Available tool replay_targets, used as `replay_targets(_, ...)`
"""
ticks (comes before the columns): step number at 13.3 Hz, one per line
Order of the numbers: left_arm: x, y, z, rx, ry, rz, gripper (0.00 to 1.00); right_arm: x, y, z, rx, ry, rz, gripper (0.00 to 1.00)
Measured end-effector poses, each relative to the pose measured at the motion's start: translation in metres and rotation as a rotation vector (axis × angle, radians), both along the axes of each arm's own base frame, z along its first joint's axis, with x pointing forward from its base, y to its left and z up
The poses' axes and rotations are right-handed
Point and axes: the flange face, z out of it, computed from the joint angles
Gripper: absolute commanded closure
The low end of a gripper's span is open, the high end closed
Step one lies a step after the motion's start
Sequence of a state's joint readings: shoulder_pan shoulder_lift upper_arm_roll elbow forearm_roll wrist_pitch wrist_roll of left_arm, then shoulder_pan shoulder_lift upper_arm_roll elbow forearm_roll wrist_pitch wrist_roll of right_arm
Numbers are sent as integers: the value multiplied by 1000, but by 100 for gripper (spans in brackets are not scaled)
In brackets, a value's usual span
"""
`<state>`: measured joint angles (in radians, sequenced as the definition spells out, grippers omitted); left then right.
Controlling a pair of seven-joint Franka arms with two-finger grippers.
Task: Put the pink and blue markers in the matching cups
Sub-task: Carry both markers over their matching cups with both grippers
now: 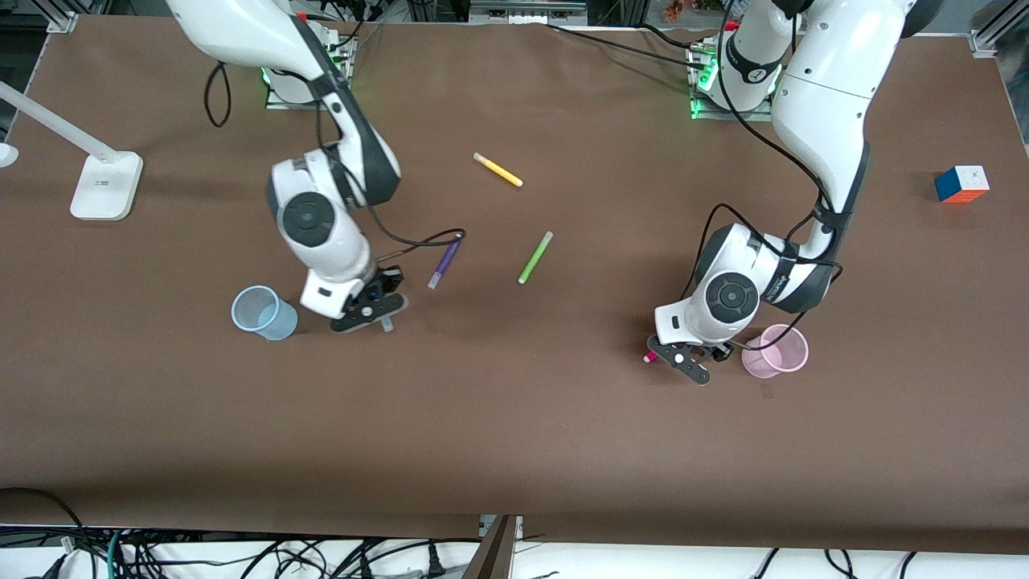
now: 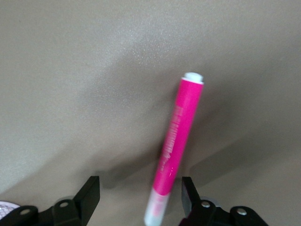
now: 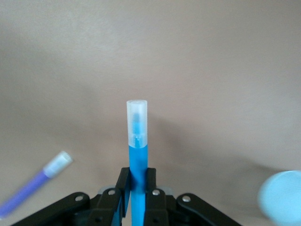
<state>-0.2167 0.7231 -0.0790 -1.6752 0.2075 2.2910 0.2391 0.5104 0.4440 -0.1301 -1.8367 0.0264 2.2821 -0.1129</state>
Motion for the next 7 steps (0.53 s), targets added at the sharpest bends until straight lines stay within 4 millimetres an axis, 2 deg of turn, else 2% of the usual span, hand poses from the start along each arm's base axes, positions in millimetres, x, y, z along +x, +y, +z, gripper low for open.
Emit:
replay_targets(1, 0, 0, 0, 0, 0, -1, 33, 6, -19, 16, 10, 4, 47, 100)
replay_targets(4, 0, -1, 0, -1, 1, -4, 91, 17, -75, 49, 103, 32, 203, 100)
replay_targets(5, -1, -1, 0, 0, 2, -4, 100, 19, -92, 55, 135, 35, 263, 100)
replay_targets(7, -1, -1, 1, -2, -1, -6, 100, 24, -119, 61, 180, 22, 373, 100)
